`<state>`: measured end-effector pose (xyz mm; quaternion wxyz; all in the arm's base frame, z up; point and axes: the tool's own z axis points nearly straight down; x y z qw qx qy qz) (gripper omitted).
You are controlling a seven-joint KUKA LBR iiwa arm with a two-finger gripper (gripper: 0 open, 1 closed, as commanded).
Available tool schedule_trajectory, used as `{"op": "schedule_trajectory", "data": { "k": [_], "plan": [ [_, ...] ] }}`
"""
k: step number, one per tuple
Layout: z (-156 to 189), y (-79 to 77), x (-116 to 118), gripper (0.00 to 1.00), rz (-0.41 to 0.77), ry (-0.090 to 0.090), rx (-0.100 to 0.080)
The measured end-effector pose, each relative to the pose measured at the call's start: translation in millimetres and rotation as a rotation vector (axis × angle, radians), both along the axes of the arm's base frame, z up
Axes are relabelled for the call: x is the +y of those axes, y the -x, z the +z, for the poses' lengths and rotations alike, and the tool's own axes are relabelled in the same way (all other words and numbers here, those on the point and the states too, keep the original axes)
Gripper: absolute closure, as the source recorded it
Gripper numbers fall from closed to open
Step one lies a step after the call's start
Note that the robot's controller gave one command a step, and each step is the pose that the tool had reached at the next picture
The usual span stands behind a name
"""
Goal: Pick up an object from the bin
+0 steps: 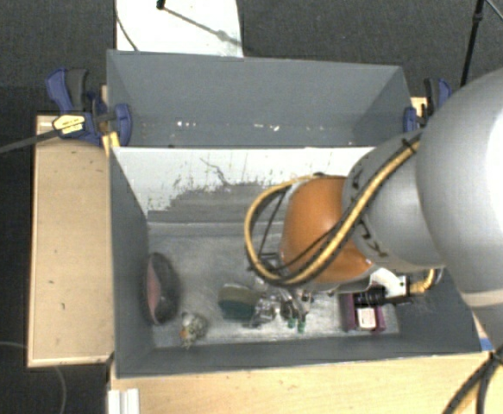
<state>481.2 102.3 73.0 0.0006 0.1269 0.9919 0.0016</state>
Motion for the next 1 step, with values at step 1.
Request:
{"op": "schedule_trajectory", "data": {
  "k": [1],
  "plan": [
    [154.0,-8.9,-10.5,1.0,-0.012,0.001,-0.008]
  ]
}}
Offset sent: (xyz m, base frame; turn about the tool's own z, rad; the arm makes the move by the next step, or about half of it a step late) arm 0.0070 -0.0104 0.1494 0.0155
